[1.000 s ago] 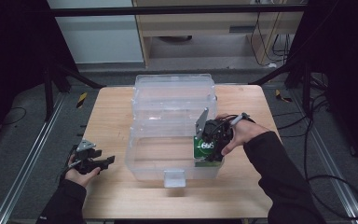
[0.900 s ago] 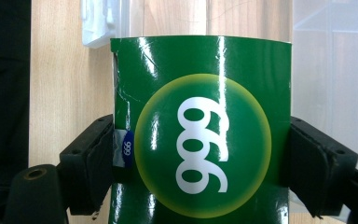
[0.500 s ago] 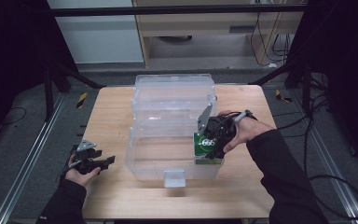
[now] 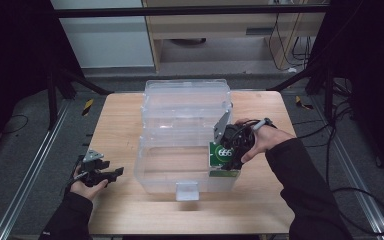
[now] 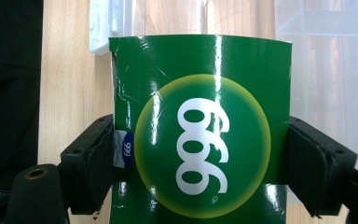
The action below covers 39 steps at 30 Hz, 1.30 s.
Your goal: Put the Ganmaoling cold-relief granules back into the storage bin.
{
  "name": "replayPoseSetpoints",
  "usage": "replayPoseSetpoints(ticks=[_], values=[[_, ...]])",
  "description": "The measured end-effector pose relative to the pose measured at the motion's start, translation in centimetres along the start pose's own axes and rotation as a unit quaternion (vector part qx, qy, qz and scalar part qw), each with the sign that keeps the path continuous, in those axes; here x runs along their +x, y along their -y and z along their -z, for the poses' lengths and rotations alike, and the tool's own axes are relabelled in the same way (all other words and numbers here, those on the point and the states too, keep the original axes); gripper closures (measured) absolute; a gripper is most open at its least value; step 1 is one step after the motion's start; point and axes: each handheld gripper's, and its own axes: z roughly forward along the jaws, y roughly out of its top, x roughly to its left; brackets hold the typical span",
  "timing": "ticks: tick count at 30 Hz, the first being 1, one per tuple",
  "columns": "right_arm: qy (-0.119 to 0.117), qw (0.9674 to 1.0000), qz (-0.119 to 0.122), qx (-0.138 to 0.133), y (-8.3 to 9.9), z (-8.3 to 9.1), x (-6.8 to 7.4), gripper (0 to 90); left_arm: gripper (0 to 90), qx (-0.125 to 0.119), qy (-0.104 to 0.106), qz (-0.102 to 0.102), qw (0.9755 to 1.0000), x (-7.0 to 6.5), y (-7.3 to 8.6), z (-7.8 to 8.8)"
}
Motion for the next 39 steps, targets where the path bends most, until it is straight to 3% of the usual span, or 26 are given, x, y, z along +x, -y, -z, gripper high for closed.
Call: replayPoseSetpoints(ticks=[15,23,39], values=[[-0.012,0.9996,0.009,0.023,-0.4,-1.5,-0.1,19.4,31.3,0.0,0.0,-0.001,1.0,0.0,0.0,0.0],[-0.02,0.9988,0.011,0.043,0.3,-4.5,-0.4,18.8,31.3,0.001,0.0,0.001,1.0,0.1,0.0,0.0],[-0.018,0.9991,0.002,0.038,0.5,-4.6,-0.3,16.2,31.3,0.001,0.0,0.0,1.0,0.0,0.0,0.0]])
